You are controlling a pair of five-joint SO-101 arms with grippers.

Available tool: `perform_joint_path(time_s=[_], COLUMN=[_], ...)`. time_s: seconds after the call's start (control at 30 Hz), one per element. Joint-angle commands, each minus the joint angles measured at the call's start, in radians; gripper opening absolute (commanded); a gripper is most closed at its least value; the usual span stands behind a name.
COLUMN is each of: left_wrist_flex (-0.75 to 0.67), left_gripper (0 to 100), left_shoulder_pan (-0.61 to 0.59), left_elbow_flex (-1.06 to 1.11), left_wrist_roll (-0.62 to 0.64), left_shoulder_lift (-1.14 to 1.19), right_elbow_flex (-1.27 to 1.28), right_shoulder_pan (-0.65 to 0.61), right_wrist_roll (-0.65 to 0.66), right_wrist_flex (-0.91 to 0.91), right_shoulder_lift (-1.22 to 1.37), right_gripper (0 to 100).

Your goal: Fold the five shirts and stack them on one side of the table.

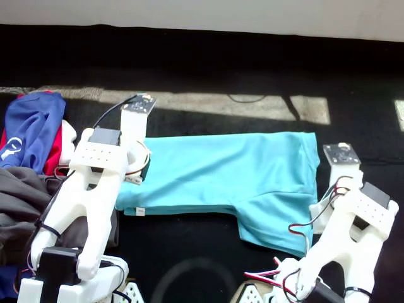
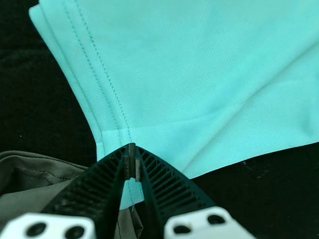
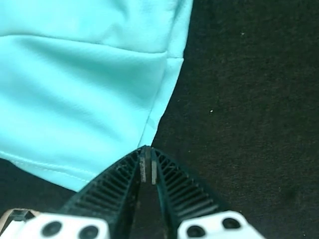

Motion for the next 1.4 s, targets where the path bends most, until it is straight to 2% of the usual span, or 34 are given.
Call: perform_joint_path(time_s=[0.0, 0.1, 0.2, 0.37, 0.47, 0.63, 0.8, 1.17, 1.27, 1.37], left_wrist_flex=[-0.014, -0.072, -0.166, -0.279, -0.304, -0.304, -0.304, -0.302, -0.304, -0.345], left_gripper=[1, 1, 1, 1, 1, 1, 1, 1, 1, 1], left_shoulder_pan=[0.005, 0.001, 0.005, 0.004, 0.004, 0.001, 0.001, 0.001, 0.001, 0.001], left_elbow_flex=[0.019, 0.082, 0.156, 0.229, 0.252, 0.259, 0.259, 0.26, 0.271, 0.311], left_wrist_roll=[-0.002, -0.003, -0.003, -0.003, -0.003, -0.002, -0.002, -0.002, -0.002, -0.002], left_shoulder_lift=[-0.03, -0.03, -0.03, -0.03, -0.028, -0.028, -0.028, -0.028, -0.028, -0.028], right_elbow_flex=[-0.104, -0.151, -0.173, -0.166, -0.14, -0.012, 0.105, 0.3, 0.303, 0.302], right_shoulder_pan=[-0.108, -0.24, -0.374, -0.613, -0.694, -0.748, -0.748, -0.743, -0.743, -0.743], right_wrist_roll=[0.008, 0.008, 0.018, 0.129, 0.173, 0.198, 0.193, 0.196, 0.195, 0.198], right_wrist_flex=[0.154, 0.26, 0.288, 0.386, 0.42, 0.374, 0.265, -0.025, -0.059, -0.062], right_shoulder_lift=[-0.027, -0.027, -0.027, -0.025, -0.024, -0.018, -0.025, -0.015, -0.015, -0.016], right_gripper=[6.3, 9.1, 9.4, 9.4, 9.5, 10.7, 23.2, 21.6, 17.1, 4.1])
